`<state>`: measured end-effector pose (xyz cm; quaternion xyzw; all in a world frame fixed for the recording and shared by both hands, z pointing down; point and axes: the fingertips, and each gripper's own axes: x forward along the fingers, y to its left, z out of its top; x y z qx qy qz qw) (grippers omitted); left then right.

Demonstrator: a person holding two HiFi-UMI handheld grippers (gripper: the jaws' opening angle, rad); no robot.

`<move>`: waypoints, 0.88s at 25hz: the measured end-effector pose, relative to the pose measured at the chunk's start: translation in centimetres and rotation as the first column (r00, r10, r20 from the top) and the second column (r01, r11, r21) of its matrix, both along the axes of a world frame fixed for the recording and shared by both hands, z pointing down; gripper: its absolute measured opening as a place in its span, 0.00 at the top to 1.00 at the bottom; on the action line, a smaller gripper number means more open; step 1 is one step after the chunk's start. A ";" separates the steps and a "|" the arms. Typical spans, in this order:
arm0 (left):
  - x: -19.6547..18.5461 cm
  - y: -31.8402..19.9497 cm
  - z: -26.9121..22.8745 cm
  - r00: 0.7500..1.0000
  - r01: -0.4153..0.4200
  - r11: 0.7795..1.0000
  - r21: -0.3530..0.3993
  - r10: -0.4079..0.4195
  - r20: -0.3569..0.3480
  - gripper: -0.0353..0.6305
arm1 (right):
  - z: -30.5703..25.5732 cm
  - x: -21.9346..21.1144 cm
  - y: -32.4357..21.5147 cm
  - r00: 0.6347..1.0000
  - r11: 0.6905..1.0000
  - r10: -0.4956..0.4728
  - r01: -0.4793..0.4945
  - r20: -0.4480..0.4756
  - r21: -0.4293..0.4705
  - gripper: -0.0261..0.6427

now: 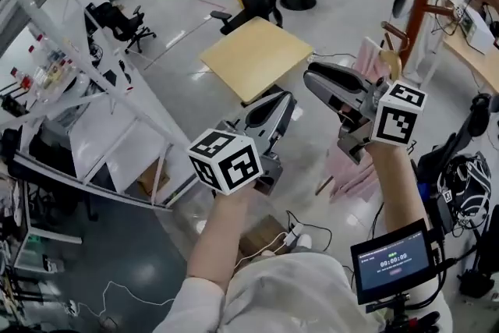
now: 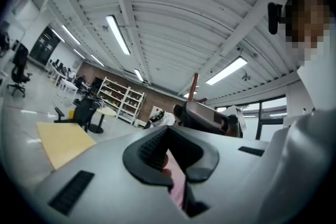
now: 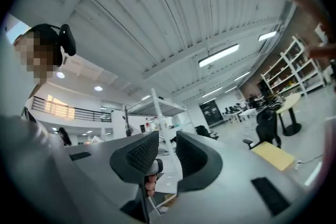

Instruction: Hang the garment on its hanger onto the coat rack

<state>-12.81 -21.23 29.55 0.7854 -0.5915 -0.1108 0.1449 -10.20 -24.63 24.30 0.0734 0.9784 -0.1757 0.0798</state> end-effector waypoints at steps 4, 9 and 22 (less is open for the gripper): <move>-6.8 9.4 -2.4 0.979 0.199 0.980 0.024 -0.200 0.040 0.94 | -1.7 -7.5 9.6 0.972 0.973 -0.232 0.232 0.024 0.011 0.79; -13.7 20.7 -2.7 0.905 0.421 0.907 0.022 -0.422 0.057 0.94 | -1.2 -14.9 21.0 0.876 0.877 -0.481 0.481 0.037 0.008 0.80; -19.7 42.2 3.3 0.696 0.716 0.695 -0.059 -0.718 -0.002 0.94 | 6.3 -22.1 41.2 0.663 0.658 -0.749 0.746 0.014 -0.106 0.94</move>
